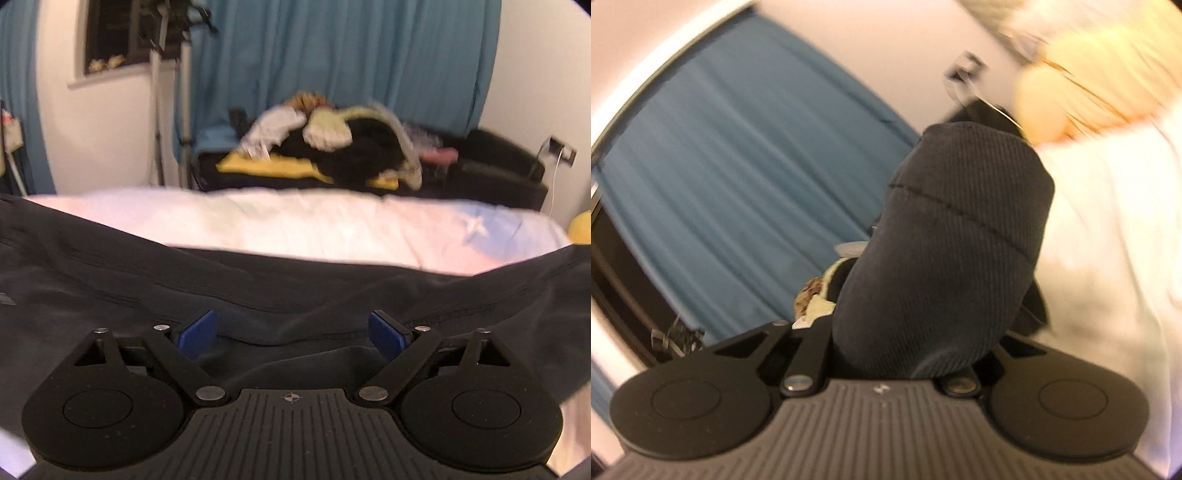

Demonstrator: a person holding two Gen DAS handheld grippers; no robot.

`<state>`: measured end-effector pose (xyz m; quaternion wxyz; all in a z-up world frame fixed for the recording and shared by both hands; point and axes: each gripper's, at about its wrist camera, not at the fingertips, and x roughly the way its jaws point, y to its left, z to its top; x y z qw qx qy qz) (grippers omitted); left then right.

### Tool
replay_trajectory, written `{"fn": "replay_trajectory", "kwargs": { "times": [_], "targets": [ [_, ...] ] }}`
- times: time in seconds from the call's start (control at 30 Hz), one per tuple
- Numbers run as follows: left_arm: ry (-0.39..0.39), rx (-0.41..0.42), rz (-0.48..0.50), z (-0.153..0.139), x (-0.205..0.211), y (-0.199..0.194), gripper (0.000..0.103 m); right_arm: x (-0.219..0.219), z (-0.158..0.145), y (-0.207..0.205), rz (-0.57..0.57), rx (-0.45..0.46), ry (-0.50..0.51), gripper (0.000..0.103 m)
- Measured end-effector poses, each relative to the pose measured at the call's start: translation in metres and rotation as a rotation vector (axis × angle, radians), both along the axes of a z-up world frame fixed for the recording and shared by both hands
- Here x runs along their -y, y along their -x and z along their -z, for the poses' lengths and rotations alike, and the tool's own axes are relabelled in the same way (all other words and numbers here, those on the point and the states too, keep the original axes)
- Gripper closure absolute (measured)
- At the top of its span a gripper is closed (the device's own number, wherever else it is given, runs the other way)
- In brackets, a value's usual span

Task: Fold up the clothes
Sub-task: 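Lower the folded hoodie onto the bed with both grippers, then open both grippers and release the hoodie onto the bed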

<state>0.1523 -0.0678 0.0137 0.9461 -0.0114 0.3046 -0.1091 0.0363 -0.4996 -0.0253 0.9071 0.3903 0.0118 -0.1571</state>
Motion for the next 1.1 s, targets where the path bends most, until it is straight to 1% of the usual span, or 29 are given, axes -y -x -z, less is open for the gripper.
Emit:
{"fn": "replay_trajectory", "kwargs": {
  "times": [0.07, 0.13, 0.23, 0.33, 0.37, 0.43, 0.53, 0.57, 0.63, 0.73, 0.8, 0.9, 0.93, 0.97, 1.0, 1.07, 1.1],
  "targets": [
    [0.026, 0.029, -0.009, -0.011, -0.019, 0.022, 0.01, -0.013, -0.009, -0.003, -0.009, -0.009, 0.083, 0.091],
    [0.06, 0.062, -0.023, -0.015, -0.036, 0.042, 0.01, -0.027, -0.018, -0.005, -0.025, -0.019, 0.164, 0.091],
    [0.144, 0.091, -0.062, -0.009, -0.064, 0.064, 0.009, -0.048, -0.03, -0.007, -0.053, -0.04, 0.269, 0.091],
    [0.238, 0.072, -0.093, -0.003, -0.089, 0.064, 0.009, -0.069, -0.043, -0.014, -0.073, -0.055, 0.337, 0.091],
    [0.255, 0.073, -0.103, -0.002, -0.097, 0.062, 0.009, -0.081, -0.048, -0.016, -0.086, -0.058, 0.369, 0.091],
    [0.275, 0.086, -0.124, -0.002, -0.111, 0.059, 0.009, -0.106, -0.058, -0.024, -0.114, -0.06, 0.432, 0.091],
    [0.27, 0.11, -0.161, -0.002, -0.127, 0.055, 0.009, -0.161, -0.068, -0.041, -0.17, -0.05, 0.53, 0.091],
    [0.279, 0.113, -0.168, -0.001, -0.133, 0.054, 0.009, -0.179, -0.068, -0.051, -0.191, -0.048, 0.564, 0.091],
    [0.311, 0.115, -0.179, 0.003, -0.145, 0.052, 0.009, -0.222, -0.062, -0.072, -0.248, -0.048, 0.657, 0.091],
    [0.353, 0.132, -0.208, 0.007, -0.163, 0.049, 0.009, -0.298, -0.029, -0.103, -0.381, -0.081, 0.795, 0.091],
    [0.368, 0.143, -0.235, 0.011, -0.172, 0.044, 0.009, -0.345, 0.003, -0.122, -0.485, -0.154, 0.867, 0.091],
    [0.431, 0.129, -0.26, 0.017, -0.185, 0.038, 0.009, -0.39, 0.056, -0.147, -0.634, -0.32, 0.916, 0.091],
    [0.46, 0.122, -0.258, 0.018, -0.189, 0.038, 0.009, -0.396, 0.069, -0.149, -0.66, -0.356, 0.933, 0.088],
    [0.484, 0.12, -0.252, 0.019, -0.191, 0.038, 0.009, -0.4, 0.077, -0.149, -0.672, -0.37, 0.949, 0.087],
    [0.503, 0.119, -0.245, 0.019, -0.193, 0.038, 0.009, -0.401, 0.078, -0.147, -0.673, -0.366, 0.954, 0.086],
    [0.527, 0.132, -0.229, 0.018, -0.194, 0.039, 0.009, -0.393, 0.074, -0.147, -0.701, -0.357, 0.924, 0.083],
    [0.534, 0.136, -0.221, 0.018, -0.194, 0.039, 0.009, -0.388, 0.07, -0.146, -0.732, -0.358, 0.91, 0.078]
  ]
}}
